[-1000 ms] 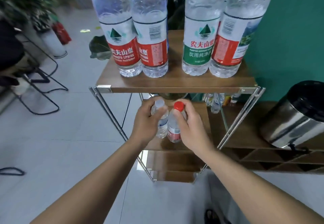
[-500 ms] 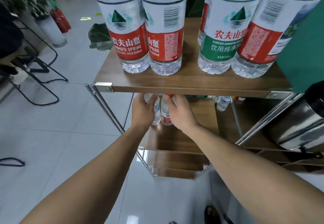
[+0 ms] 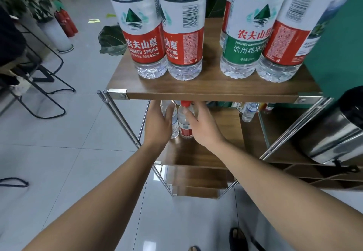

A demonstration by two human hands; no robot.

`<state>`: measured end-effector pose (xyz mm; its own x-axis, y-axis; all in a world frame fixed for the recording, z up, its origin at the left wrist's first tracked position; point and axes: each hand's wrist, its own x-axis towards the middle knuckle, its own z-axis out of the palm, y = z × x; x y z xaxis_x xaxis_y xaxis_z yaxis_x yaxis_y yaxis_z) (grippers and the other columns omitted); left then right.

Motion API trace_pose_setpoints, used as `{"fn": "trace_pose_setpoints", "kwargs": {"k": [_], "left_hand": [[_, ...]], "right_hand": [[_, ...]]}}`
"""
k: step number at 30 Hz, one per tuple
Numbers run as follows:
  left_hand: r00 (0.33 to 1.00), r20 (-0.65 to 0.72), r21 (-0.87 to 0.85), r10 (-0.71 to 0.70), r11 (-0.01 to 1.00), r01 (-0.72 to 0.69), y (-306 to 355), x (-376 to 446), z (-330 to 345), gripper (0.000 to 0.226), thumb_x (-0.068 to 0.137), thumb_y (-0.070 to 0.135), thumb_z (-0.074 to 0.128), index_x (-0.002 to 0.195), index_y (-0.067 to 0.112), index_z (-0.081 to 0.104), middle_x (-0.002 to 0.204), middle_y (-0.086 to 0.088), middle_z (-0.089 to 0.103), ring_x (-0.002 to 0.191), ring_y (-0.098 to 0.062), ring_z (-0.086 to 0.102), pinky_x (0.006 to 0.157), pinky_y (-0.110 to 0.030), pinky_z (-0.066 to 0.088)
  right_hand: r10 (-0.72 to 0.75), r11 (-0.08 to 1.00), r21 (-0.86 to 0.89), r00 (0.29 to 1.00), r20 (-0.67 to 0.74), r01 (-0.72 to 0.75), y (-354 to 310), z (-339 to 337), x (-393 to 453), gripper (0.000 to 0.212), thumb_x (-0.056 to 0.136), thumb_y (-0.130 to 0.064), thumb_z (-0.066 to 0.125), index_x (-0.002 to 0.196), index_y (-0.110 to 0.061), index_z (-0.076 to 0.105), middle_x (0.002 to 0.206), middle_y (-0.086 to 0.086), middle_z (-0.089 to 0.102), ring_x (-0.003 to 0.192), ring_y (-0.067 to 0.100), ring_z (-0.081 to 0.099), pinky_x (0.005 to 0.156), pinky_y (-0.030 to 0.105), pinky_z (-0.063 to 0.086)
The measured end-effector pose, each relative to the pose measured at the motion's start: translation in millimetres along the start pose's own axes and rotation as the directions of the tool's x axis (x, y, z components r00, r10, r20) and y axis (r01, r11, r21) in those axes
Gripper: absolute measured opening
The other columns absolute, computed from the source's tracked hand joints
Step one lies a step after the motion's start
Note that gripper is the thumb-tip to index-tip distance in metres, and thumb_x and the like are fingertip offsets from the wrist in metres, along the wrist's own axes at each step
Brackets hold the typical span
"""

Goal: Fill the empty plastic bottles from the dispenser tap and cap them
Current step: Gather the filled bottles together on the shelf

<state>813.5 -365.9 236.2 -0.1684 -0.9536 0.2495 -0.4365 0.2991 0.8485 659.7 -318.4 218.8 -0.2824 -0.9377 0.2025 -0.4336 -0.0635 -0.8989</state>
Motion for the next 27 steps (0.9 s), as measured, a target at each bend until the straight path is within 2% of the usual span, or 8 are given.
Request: {"fn": "trace_pose_setpoints", "kwargs": {"k": [2,6,8,13,16,20,23,27], "left_hand": [[0.998,-0.012,0.06,0.061,0.996,-0.06,4,-6,-2,0.04,0.115,0.021,0.056,0.155,0.025,0.053,0.145,0.008,0.064,0.127,-0.007,0.057,0.105,-0.025,0.045],[0.955,0.073,0.046,0.287,0.956,-0.291,17,-32,-1,0.042,0.118,0.017,0.056,0.159,0.022,0.054,0.158,0.01,0.059,0.146,-0.011,0.055,0.12,-0.029,0.042],[0.932,0.11,0.039,0.345,0.935,-0.351,23,-54,6,0.037,0.116,0.013,0.059,0.152,0.02,0.061,0.153,0.006,0.062,0.143,-0.015,0.056,0.12,-0.031,0.043],[0.935,0.278,-0.111,0.218,0.975,-0.194,53,-127,49,0.012,0.116,0.02,0.06,0.121,0.027,0.068,0.116,0.012,0.07,0.111,-0.017,0.068,0.095,-0.038,0.055],[0.864,0.473,-0.173,0.173,0.98,-0.101,75,-159,93,0.016,0.118,0.022,0.057,0.115,0.026,0.072,0.105,0.013,0.075,0.102,-0.016,0.073,0.09,-0.04,0.057],[0.747,0.643,-0.206,0.166,0.978,-0.04,108,-189,173,0.021,0.121,0.025,0.051,0.115,0.023,0.071,0.1,0.014,0.074,0.096,-0.008,0.073,0.085,-0.029,0.054],[0.734,0.668,-0.199,0.126,0.98,0.013,132,-199,244,0.022,0.121,0.025,0.051,0.119,0.024,0.072,0.102,0.016,0.073,0.098,-0.005,0.072,0.087,-0.032,0.054],[0.775,0.632,-0.111,-0.016,0.988,0.112,149,-186,330,0.019,0.118,0.022,0.056,0.112,0.022,0.074,0.097,0.028,0.076,0.093,0.008,0.071,0.08,-0.013,0.046]], "right_hand": [[0.005,1.0,-0.001,1.0,-0.021,-0.005,0,-4,-7,0.037,0.113,-0.024,0.061,0.15,-0.025,0.055,0.146,-0.014,0.064,0.136,-0.002,0.055,0.112,0.014,0.039],[0.003,0.999,0.034,0.999,-0.032,-0.002,-11,-21,-37,0.04,0.114,-0.029,0.059,0.154,-0.028,0.055,0.148,-0.018,0.064,0.139,0.0,0.057,0.116,0.02,0.042],[-0.013,0.999,0.03,0.999,-0.048,0.014,-15,-35,-64,0.038,0.115,-0.031,0.059,0.152,-0.027,0.057,0.146,-0.017,0.065,0.138,0.001,0.058,0.116,0.024,0.045],[-0.017,0.999,-0.05,0.993,-0.119,0.011,-9,-95,-147,0.032,0.115,-0.028,0.057,0.145,-0.023,0.064,0.133,-0.014,0.067,0.129,0.008,0.063,0.106,0.023,0.05],[0.014,0.998,-0.05,0.985,-0.174,-0.023,14,-146,-191,0.026,0.114,-0.024,0.056,0.134,-0.017,0.072,0.122,-0.01,0.07,0.116,0.015,0.07,0.095,0.029,0.056],[0.131,0.985,-0.062,0.937,-0.325,-0.159,57,-222,-229,0.025,0.114,-0.014,0.055,0.122,-0.016,0.079,0.116,-0.01,0.075,0.108,0.013,0.075,0.091,0.031,0.059],[0.187,0.972,-0.062,0.906,-0.379,-0.226,92,-272,-230,0.026,0.117,-0.019,0.053,0.12,-0.016,0.079,0.114,-0.008,0.075,0.108,0.011,0.073,0.092,0.031,0.058],[0.258,0.952,-0.06,0.889,-0.378,-0.302,150,-322,-199,0.025,0.115,-0.026,0.056,0.123,-0.018,0.079,0.12,-0.014,0.074,0.117,0.013,0.07,0.1,0.042,0.057]]}}
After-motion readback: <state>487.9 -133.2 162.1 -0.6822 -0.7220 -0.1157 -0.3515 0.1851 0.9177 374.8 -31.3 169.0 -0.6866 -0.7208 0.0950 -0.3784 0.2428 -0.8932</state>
